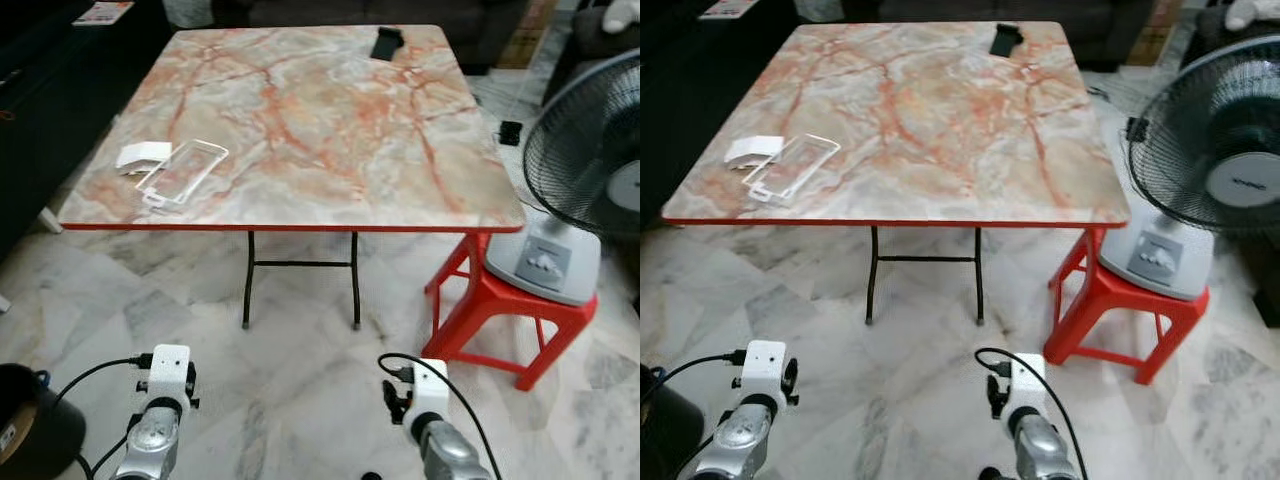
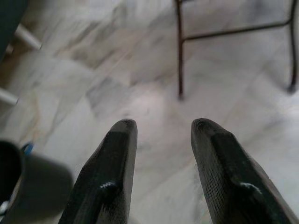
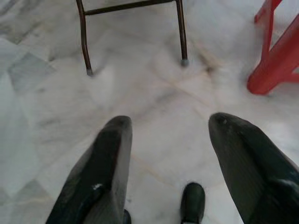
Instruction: Picking trash to rubbish bin
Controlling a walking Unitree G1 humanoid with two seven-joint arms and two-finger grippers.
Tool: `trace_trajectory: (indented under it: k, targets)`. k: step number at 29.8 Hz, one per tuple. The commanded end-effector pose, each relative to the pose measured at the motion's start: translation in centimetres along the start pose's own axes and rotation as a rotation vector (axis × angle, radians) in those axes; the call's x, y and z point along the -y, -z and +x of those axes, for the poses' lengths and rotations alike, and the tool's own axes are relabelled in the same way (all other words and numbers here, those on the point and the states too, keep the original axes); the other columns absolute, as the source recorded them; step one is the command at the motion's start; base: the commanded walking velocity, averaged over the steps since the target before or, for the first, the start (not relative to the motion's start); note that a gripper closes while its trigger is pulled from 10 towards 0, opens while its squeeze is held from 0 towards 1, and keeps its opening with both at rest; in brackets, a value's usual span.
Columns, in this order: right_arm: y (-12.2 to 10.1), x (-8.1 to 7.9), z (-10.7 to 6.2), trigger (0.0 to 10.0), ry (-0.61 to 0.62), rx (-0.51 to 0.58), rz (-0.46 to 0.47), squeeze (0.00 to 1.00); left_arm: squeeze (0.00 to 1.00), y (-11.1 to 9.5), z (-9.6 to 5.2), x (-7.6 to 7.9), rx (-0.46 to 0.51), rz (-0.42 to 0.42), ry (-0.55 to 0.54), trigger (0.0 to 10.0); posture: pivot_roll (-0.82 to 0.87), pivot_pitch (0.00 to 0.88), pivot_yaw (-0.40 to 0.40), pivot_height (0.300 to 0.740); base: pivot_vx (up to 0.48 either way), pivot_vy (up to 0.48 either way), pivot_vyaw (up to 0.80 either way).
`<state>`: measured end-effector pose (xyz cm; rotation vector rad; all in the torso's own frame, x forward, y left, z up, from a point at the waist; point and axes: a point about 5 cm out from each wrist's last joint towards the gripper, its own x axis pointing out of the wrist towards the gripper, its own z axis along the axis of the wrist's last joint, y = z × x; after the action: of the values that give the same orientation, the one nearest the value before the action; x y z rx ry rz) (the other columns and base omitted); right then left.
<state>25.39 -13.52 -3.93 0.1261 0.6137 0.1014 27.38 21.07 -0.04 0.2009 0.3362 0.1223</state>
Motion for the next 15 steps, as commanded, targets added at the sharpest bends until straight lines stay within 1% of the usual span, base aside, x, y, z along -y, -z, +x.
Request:
trace_trajectory:
  k: [1,2,4,5,6,8,13,14,15]
  targets:
    - [-0.7,-0.2,0.2,10.0,-0.016,0.035,-0.022,0.00,0.00,-0.6,0.1,0.2,0.038,0.029,0.017,10.0,0.14,0.144,0.044,0.740,0.000,0.000,0.00]
    - [-0.8,-0.2,0.2,10.0,-0.018,0.037,-0.023,0.00,0.00,-0.7,0.1,0.2,0.042,0.030,0.018,10.0,0.14,0.144,0.044,0.740,0.000,0.000,0.00]
    - [-2.3,-0.7,0.4,10.0,-0.052,0.118,-0.054,0.00,0.00,-2.8,0.4,0.9,0.152,0.036,0.027,10.0,0.14,0.145,0.048,0.740,0.000,0.000,0.00]
    - [-3.7,-1.2,0.6,10.0,-0.084,0.198,-0.061,0.00,0.00,-4.5,0.4,1.3,0.238,0.034,0.034,10.0,0.14,0.144,0.048,0.740,0.000,0.000,0.00]
    - [-4.6,-1.5,0.6,10.0,-0.106,0.247,-0.075,0.00,0.00,-5.4,0.3,1.4,0.283,0.034,0.037,10.0,0.14,0.145,0.048,0.740,0.000,0.000,0.00]
    - [-5.7,-1.8,0.5,10.0,-0.131,0.312,-0.091,0.00,0.00,-6.4,0.1,1.3,0.335,0.033,0.030,10.0,0.14,0.145,0.049,0.740,0.000,0.000,0.00]
    - [-8.5,-2.4,0.2,10.0,-0.155,0.470,-0.112,0.00,0.00,-8.4,-0.6,1.1,0.430,0.029,-0.001,10.0,0.13,0.142,0.049,0.740,0.000,0.000,0.00]
    - [-9.3,-2.6,0.0,10.0,-0.166,0.511,-0.115,0.00,0.00,-8.9,-0.9,1.1,0.454,0.034,-0.010,10.0,0.13,0.140,0.049,0.740,0.000,0.000,0.00]
    - [-10.7,-3.3,-0.4,10.0,-0.196,0.592,-0.117,0.00,0.00,-9.7,-1.5,1.2,0.491,0.032,-0.027,10.0,0.12,0.134,0.047,0.740,0.000,0.000,0.00]
